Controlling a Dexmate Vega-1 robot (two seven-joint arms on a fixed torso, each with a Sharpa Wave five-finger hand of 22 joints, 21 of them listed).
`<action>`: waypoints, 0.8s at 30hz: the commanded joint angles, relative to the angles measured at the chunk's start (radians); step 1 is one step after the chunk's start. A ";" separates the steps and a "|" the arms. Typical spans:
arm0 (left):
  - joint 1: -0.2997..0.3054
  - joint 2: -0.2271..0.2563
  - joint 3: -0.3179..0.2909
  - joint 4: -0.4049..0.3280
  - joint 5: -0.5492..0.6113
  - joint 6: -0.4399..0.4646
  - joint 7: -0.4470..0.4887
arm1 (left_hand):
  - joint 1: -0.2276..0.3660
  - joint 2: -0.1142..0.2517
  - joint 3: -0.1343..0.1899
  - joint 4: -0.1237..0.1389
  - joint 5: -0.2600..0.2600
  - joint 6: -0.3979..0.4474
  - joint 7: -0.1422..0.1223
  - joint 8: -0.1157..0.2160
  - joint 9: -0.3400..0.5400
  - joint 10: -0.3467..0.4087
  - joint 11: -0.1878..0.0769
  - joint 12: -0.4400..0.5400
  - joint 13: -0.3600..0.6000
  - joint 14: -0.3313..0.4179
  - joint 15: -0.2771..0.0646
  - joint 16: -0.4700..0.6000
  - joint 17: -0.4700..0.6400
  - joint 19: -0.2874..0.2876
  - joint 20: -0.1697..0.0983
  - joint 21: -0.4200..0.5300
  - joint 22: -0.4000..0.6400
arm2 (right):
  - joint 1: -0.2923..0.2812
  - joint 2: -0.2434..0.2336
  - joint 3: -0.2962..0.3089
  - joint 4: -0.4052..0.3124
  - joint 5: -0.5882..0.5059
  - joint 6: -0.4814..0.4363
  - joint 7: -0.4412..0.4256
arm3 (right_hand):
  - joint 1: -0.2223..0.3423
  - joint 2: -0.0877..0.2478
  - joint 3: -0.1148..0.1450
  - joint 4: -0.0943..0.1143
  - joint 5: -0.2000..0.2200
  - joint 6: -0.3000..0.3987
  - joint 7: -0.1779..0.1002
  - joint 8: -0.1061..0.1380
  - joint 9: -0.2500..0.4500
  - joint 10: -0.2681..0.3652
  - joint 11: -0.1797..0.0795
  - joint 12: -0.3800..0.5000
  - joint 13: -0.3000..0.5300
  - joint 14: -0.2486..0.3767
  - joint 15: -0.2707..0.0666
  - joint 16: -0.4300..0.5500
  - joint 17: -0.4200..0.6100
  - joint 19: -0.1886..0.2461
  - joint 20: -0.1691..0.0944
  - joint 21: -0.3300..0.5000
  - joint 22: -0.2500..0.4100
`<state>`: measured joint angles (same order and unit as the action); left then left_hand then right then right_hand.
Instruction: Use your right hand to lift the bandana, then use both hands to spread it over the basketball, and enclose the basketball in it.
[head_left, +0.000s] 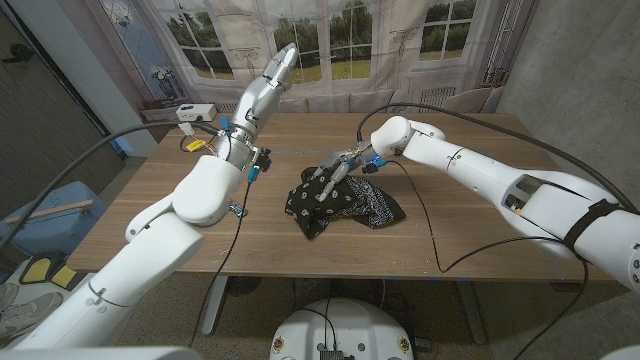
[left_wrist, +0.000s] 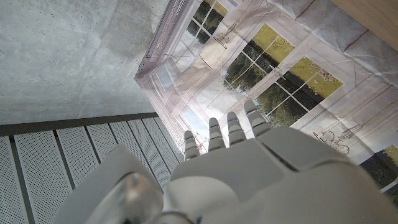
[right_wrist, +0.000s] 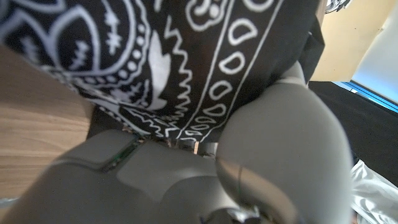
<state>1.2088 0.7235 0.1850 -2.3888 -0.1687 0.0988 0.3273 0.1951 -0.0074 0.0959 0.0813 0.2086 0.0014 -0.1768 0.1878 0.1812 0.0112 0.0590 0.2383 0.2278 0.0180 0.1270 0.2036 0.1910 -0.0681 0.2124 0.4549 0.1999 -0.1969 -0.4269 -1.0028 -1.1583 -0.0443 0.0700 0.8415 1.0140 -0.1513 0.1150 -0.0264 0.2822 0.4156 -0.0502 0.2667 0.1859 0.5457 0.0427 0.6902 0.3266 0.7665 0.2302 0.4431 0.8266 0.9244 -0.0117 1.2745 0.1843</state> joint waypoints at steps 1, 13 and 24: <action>-0.024 -0.001 0.016 0.012 0.003 0.004 -0.009 | 0.000 0.004 0.001 -0.007 0.008 0.002 -0.004 0.008 0.004 -0.006 -0.002 -0.004 -0.001 0.003 -0.006 0.001 0.002 0.010 0.002 -0.003 0.002 | -0.097 -0.090 0.032 -0.157 -0.124 0.052 -0.264 | 0.233 0.264 0.313 -0.109 -0.056 0.016 -0.017 -0.058 0.009 0.079 0.006 -0.116 0.018 0.072 -0.351 -0.146 -0.089 -0.447 -0.011 -0.073 -0.010; -0.035 0.006 0.019 0.018 0.000 0.010 -0.016 | 0.000 0.004 -0.001 -0.009 0.008 0.000 -0.004 0.007 0.004 -0.009 -0.002 -0.005 -0.002 0.010 -0.008 0.004 0.002 0.008 0.002 -0.007 0.002 | -0.208 -0.121 0.109 -0.229 -0.234 0.128 -0.567 | -0.005 0.164 0.157 -0.054 -0.078 -0.121 -0.089 -0.082 0.012 -0.349 -0.025 -0.444 -0.083 -0.668 -0.258 -0.263 -0.293 -0.942 0.158 -0.387 -0.018; -0.037 0.010 0.018 0.029 0.005 -0.015 -0.020 | 0.002 0.005 -0.001 -0.011 0.008 -0.007 -0.008 0.004 0.004 -0.010 -0.004 -0.006 -0.002 0.017 -0.012 0.006 0.002 0.008 0.002 -0.009 0.001 | -0.215 -0.111 0.125 -0.238 -0.229 0.100 -0.547 | -0.287 0.095 -0.030 0.078 -0.016 -0.151 -0.078 -0.070 0.014 -0.394 -0.037 -0.483 -0.105 -0.769 -0.193 -0.243 -0.406 -1.077 0.186 -0.563 -0.016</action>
<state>1.1752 0.7293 0.2029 -2.3688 -0.1651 0.1058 0.3160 0.1951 -0.0074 0.0935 0.0754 0.2086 0.0014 -0.1767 0.1878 0.1814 0.0006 0.0484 0.2322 0.2229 0.0295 0.1155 0.2041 0.1911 -0.0681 0.2124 0.4472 0.2000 -0.3545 -0.5280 -0.9292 -1.3425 -0.2788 0.1658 0.3135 0.7971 -0.0192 0.1276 0.0137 0.2507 0.2633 -0.1506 0.1898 0.1964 0.1591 -0.0183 0.2135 0.2228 0.0101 0.0107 0.1896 0.4336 -0.1366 0.1416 0.7415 0.1660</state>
